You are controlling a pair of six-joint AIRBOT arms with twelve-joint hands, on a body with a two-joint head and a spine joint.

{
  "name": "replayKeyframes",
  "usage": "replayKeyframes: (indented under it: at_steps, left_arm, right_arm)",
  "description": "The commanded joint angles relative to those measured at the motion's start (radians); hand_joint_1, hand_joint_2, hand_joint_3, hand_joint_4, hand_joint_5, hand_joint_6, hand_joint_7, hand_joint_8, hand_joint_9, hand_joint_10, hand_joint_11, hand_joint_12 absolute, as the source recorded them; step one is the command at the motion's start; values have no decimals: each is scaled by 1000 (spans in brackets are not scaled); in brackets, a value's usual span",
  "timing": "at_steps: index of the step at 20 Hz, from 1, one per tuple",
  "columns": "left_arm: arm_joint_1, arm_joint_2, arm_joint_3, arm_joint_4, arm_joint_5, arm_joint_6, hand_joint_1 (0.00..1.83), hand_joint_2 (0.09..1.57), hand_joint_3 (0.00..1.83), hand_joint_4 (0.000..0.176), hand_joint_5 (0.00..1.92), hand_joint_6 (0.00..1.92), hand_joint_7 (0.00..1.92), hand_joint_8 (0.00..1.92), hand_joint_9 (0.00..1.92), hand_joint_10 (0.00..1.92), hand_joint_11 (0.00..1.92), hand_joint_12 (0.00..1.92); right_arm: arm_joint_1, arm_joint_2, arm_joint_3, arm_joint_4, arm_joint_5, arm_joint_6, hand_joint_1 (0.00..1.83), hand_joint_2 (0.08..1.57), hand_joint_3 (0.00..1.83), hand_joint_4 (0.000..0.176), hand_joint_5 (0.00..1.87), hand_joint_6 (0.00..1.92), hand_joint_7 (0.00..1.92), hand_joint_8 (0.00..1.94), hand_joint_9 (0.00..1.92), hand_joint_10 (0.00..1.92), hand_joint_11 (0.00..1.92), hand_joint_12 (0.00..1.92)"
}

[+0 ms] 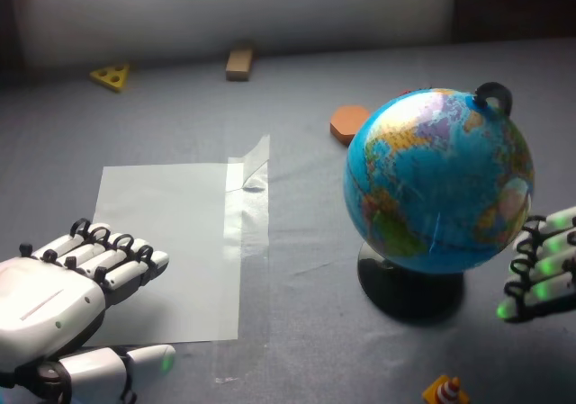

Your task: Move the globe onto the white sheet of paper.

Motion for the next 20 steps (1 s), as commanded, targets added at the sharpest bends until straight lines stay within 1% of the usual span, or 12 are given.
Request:
replayKeyframes:
  at_steps: [1,2,3,4,6,7,8,9,13,14,17,20]
  left_arm:
    - [-10,0,4,22,-92,-3,0,1208,0,0,113,0,87,0,80,0,9,62]
    - [-11,1,4,22,-90,-6,0,1208,0,0,113,0,87,1,80,1,9,64]
    - [-12,2,3,22,-87,-7,0,1207,0,0,115,0,89,0,82,0,1,97]
    - [-12,3,2,16,-80,-7,0,1206,0,0,115,0,89,0,82,1,0,104]
    - [-13,5,-2,14,-73,-11,0,1205,0,0,116,1,90,1,83,1,0,108]
    - [-14,5,-3,12,-73,-10,0,1205,0,0,116,1,90,1,83,1,0,108]
    - [-16,3,-3,13,-73,-10,0,1205,0,0,116,1,90,1,84,1,0,109]
    - [-18,3,-5,15,-73,-10,0,1206,0,0,121,3,91,1,84,1,0,111]
    - [-18,2,-2,13,-63,-6,0,1208,0,0,121,2,93,1,87,2,0,117]
    - [-19,8,-2,13,-62,-6,0,1207,0,0,126,3,95,1,89,2,0,135]
    - [-24,12,-3,9,-61,-6,0,1207,0,0,124,1,88,0,83,0,0,104]
    - [-28,13,-1,9,-58,-6,0,1208,0,0,123,0,87,0,84,1,0,97]
  right_arm:
    - [9,-1,30,90,7,-57,0,1131,0,0,178,4,179,3,160,6,0,262]
    - [5,-18,74,149,41,-141,0,1132,0,0,186,7,182,4,160,5,0,261]
    - [-1,-28,109,232,65,-249,0,1133,0,0,186,7,182,4,155,3,0,261]
    - [-19,-37,141,346,77,-374,0,1131,0,0,192,10,188,6,145,0,0,260]
    - [-61,-62,211,627,155,-654,0,1128,0,0,206,13,194,7,146,1,0,253]
    - [-71,-71,228,685,172,-717,0,1128,0,0,206,13,194,7,146,1,0,253]
    - [-75,-86,246,705,188,-740,0,1128,0,0,205,13,194,6,146,1,0,251]
    - [-82,-105,262,709,196,-740,0,1127,0,0,205,10,195,4,145,1,0,234]
    - [-123,-165,304,724,160,-753,0,1127,0,0,208,10,218,12,146,1,0,229]
    - [-151,-196,322,777,144,-808,0,1130,0,0,203,5,222,7,166,8,0,258]
    - [-161,-225,333,794,121,-820,0,1132,0,0,198,2,215,2,170,7,0,287]
    - [-163,-232,338,857,121,-850,0,1131,0,0,202,3,228,4,168,5,0,318]
